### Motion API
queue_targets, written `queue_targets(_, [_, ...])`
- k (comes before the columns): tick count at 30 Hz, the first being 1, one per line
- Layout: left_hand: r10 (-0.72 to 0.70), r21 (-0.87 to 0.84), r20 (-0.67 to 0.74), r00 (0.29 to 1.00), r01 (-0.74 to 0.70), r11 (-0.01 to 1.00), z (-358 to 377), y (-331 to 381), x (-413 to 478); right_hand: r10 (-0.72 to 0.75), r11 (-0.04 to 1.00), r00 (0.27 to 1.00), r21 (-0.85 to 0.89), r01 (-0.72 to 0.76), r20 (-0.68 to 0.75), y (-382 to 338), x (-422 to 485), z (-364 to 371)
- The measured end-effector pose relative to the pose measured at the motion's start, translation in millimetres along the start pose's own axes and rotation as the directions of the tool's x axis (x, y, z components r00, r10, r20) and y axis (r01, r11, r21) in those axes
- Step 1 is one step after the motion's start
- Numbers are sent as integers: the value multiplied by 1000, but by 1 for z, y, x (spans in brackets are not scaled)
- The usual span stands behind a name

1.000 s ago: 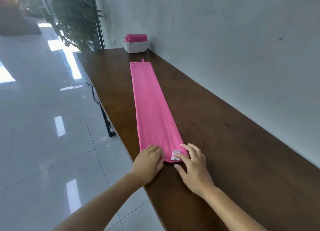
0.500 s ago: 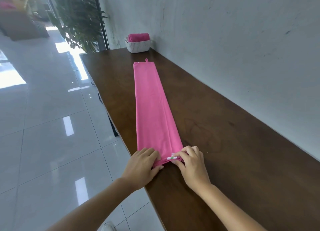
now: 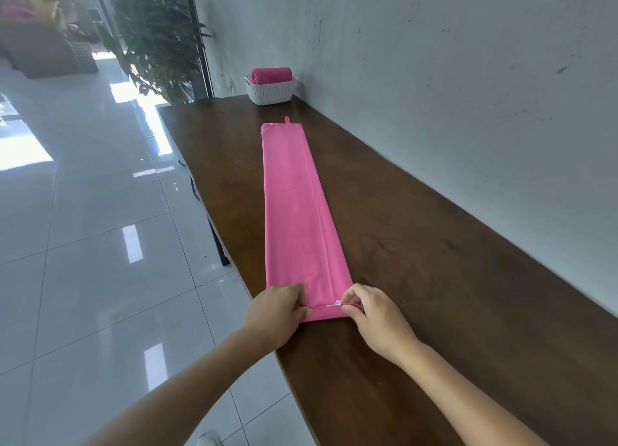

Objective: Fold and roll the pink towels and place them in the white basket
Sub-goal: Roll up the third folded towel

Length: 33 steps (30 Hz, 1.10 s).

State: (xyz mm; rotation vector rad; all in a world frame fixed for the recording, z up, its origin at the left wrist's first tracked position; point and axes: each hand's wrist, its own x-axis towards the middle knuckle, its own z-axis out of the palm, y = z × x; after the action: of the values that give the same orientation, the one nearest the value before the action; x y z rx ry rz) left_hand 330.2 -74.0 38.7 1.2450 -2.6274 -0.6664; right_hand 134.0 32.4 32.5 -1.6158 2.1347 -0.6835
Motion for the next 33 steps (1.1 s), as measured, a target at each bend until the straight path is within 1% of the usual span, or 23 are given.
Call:
queue_targets(2, [55, 129, -131, 990, -38, 991, 4, 1, -7, -9, 1000, 1000, -3, 9, -15, 0, 3, 2])
queue_targets(4, [148, 219, -245, 958, -94, 971, 10, -1, -11, -57, 996, 996, -70, 52, -64, 0, 4, 5])
queue_targets(6, [275, 250, -343, 898, -195, 948, 18, -3, -15, -202, 965, 970, -199, 173, -136, 1, 3, 9])
queue_targets(7, [328, 255, -369, 870, -244, 935, 23, -3, -16, -277, 939, 951, -250, 237, -140, 0, 2, 12])
queue_targets(8, [363, 248, -376, 853, -284, 926, 26, -4, -18, -338, 912, 933, -287, 293, -121, 0, 1, 14])
queue_targets(10, [395, 237, -371, 840, -326, 915, 33, -4, -21, -410, 872, 909, -325, 367, -75, -1, -2, 21])
queue_targets(13, [420, 240, -389, 820, -350, 906, 38, -10, -22, -444, 858, 891, -332, 391, -97, 2, -7, 27])
queue_targets(16, [463, 274, -406, 788, -378, 884, 41, -19, -23, -449, 858, 884, -340, 384, -132, 10, -10, 27])
queue_targets(20, [474, 251, -406, 781, -404, 880, 42, -26, -23, -484, 837, 868, -348, 423, -110, 15, -13, 24])
queue_targets(23, [442, 190, -397, 804, -399, 897, 41, -29, -22, -471, 854, 875, -306, 420, -115, 14, -14, 21])
queue_targets(25, [429, 181, -391, 814, -389, 903, 42, -31, -23, -445, 875, 886, -274, 399, -129, 15, -13, 22])
queue_targets(30, [345, 142, -395, 852, -314, 939, 40, -28, -21, -335, 933, 928, -199, 301, -162, 12, -7, 25])
queue_targets(33, [201, 34, -379, 904, -203, 979, 35, -22, -18, -209, 973, 969, -124, 193, -129, 5, -1, 22])
